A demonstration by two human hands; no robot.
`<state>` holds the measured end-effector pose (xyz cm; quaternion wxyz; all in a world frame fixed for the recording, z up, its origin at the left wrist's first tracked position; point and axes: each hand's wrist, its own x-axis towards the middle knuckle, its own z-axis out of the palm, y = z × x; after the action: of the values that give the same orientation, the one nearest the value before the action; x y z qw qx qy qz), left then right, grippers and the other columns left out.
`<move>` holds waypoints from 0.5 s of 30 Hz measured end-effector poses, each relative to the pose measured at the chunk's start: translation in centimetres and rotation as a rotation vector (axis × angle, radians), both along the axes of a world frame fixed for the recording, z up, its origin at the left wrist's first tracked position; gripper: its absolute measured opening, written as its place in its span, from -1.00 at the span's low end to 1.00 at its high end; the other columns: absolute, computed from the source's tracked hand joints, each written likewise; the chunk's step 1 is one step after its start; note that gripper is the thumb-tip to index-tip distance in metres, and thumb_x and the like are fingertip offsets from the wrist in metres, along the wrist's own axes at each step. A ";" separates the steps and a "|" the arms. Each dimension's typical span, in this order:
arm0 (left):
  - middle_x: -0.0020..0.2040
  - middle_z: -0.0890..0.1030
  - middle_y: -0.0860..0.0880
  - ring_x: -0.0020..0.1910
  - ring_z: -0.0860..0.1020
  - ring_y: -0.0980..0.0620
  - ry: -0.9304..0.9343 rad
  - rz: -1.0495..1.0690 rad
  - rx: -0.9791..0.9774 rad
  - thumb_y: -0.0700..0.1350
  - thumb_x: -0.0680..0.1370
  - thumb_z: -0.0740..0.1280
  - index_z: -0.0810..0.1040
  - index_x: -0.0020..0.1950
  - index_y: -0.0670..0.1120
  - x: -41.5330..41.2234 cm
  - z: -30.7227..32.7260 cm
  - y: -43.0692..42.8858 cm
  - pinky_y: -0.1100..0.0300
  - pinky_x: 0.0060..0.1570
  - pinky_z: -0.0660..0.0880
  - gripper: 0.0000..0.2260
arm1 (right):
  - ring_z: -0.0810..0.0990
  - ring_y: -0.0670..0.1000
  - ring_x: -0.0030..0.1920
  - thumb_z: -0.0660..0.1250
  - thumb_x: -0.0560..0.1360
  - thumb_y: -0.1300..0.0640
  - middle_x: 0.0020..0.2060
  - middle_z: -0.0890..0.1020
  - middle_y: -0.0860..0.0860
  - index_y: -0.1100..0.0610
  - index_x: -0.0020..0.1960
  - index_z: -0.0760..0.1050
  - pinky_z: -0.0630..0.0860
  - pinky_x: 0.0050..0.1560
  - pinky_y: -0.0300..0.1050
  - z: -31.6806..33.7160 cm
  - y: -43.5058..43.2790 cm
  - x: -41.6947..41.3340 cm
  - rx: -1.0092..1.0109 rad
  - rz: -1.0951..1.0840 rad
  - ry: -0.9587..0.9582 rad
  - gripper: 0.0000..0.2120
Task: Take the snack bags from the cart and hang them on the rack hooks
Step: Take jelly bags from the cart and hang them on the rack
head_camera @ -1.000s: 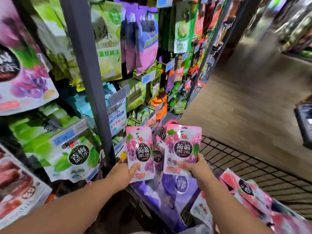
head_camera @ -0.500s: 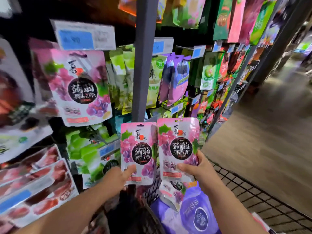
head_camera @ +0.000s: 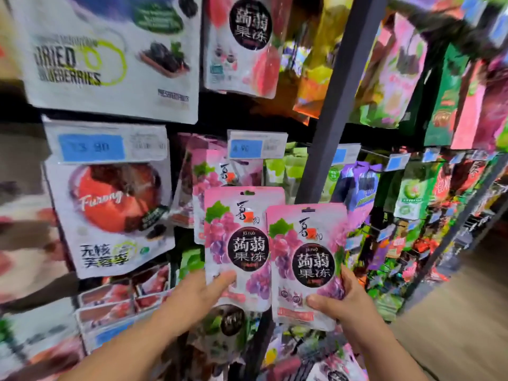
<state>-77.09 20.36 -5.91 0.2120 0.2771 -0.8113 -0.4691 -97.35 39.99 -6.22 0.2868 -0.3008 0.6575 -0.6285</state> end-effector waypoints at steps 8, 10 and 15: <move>-0.46 0.43 -0.04 -0.37 0.36 0.22 0.120 0.021 0.005 0.10 0.57 0.28 0.41 -0.30 -0.09 -0.4 2.7 -2.0 0.23 -0.25 0.31 -0.66 | 0.67 -0.11 0.03 0.63 0.10 0.15 0.06 0.68 -0.12 -0.08 0.26 0.47 0.59 -0.10 -0.25 4.0 -2.5 1.8 -0.061 0.109 0.128 -0.24; -0.41 0.47 -0.07 -0.38 0.43 0.14 0.106 0.015 0.033 0.30 0.47 0.24 0.50 -0.32 -0.05 -0.5 2.8 -2.2 0.15 -0.22 0.34 -0.56 | 0.67 -0.14 -0.01 0.65 0.12 0.17 0.03 0.69 -0.15 -0.09 0.24 0.46 0.58 -0.19 -0.32 4.6 -2.8 2.3 -0.058 0.109 0.136 -0.26; -0.42 0.42 -0.21 -0.38 0.44 0.03 0.116 0.058 0.071 0.22 0.52 0.26 0.38 -0.37 -0.14 -1.2 3.7 -2.4 0.17 -0.23 0.34 -0.53 | 0.69 -0.13 -0.07 0.62 0.14 0.21 -0.02 0.70 -0.15 -0.08 0.21 0.47 0.58 -0.24 -0.34 5.3 -3.5 2.5 -0.045 0.077 0.131 -0.30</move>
<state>-78.32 17.98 -2.24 0.2623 0.2801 -0.7722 -0.5064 -94.87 36.48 -0.95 0.2603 -0.3727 0.6485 -0.6106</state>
